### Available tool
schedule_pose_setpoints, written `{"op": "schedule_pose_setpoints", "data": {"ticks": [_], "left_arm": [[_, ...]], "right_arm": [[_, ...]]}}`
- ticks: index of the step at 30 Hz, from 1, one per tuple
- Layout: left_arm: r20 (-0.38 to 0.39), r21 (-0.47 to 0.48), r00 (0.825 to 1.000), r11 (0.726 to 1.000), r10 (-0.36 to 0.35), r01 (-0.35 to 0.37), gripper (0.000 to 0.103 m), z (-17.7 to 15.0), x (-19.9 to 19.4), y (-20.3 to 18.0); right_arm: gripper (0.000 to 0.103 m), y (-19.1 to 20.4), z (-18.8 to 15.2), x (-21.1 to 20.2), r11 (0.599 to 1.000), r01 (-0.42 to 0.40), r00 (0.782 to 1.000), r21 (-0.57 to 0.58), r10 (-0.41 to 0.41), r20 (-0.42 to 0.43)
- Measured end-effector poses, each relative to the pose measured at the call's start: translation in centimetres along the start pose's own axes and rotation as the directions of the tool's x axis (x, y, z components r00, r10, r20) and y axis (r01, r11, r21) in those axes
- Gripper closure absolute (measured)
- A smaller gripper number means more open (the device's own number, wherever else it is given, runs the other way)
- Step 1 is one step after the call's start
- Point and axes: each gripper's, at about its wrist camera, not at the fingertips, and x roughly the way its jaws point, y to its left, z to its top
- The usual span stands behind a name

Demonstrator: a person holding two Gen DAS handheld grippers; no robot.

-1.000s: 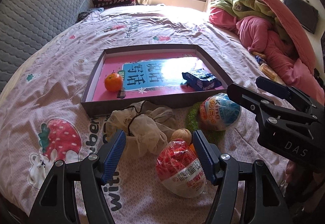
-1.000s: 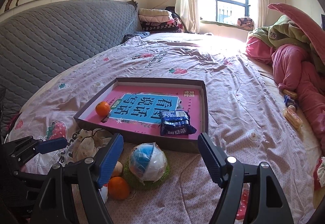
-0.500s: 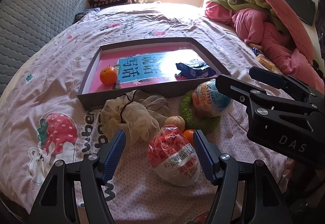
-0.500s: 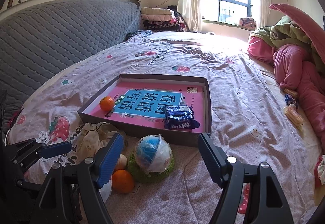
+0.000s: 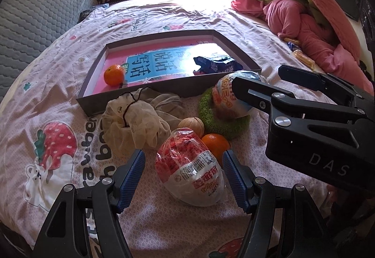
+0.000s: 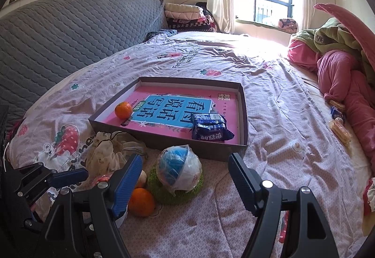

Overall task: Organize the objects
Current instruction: 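Move the left gripper to the red-and-white package while the right gripper approaches the bagged blue ball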

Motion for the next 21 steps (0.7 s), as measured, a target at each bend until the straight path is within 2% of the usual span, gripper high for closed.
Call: {"op": "schedule_pose_setpoints", "data": {"ticks": [13,21], "left_arm": [[-0.06,-0.027,0.998,1.0,-0.002,0.0,0.033,-0.6,1.8,0.8],[-0.065,-0.038,0.998,0.999,-0.002,-0.001,0.033,-0.9,2.0,1.7]], "right_arm": [[0.028,0.2,-0.4,0.7,1.0,0.009,1.0,-0.008,-0.009,-0.02],[0.028,0.3,-0.6,1.2,1.0,0.013,0.999,-0.013,-0.013,-0.029]]}}
